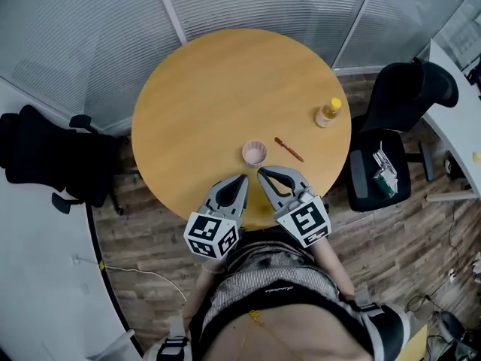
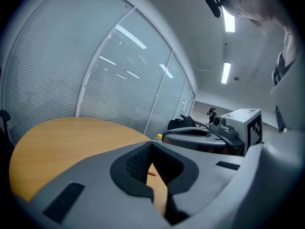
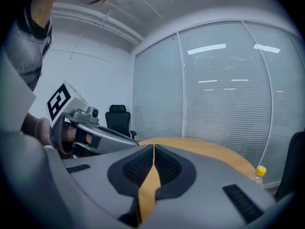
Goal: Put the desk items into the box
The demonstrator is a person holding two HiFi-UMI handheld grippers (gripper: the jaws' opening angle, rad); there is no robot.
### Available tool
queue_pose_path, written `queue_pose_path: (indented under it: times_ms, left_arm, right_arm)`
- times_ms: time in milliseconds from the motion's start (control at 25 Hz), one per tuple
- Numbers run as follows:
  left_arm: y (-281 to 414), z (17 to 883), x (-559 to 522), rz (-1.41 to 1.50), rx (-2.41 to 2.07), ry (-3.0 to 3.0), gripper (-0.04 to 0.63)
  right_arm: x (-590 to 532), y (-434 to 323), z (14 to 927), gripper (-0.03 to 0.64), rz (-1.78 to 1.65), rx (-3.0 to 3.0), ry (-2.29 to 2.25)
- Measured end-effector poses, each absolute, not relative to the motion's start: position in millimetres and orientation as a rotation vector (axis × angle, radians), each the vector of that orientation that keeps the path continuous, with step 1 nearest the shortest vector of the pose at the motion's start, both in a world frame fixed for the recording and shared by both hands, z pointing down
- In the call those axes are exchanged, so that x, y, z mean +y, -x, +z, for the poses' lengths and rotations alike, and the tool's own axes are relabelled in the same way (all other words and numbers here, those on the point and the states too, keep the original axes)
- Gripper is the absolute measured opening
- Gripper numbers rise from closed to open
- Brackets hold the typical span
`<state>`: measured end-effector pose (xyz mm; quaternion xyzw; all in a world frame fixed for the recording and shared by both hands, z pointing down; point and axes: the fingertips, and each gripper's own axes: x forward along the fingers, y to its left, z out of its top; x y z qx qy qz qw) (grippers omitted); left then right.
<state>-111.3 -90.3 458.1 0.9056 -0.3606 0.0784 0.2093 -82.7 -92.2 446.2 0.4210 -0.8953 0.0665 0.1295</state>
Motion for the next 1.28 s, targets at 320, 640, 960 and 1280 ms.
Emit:
queue_pose_path:
  times_ms: [320, 640, 960, 1280]
  left_arm:
    - [111, 462, -93, 0.216, -1.001, -2.507, -0.003]
    - [96, 451, -107, 0.182, -1.044, -2.5, -0.003]
    - [75, 443, -118, 0.17, -1.097, -2.475, -0.003]
    - [68, 441, -120, 0.179, -1.152, -2.453, -0.003]
  right_arm:
    - [-92, 71, 452, 0.023, 0.213, -2.562, -1.25]
    - [-106, 65, 439, 0.023, 0.165, -2.619, -1.161]
    - [-117, 49, 435, 0.023, 0.169, -2.649, -1.071]
    - [-123, 40, 433, 0.023, 0.15, -2.675, -1.011]
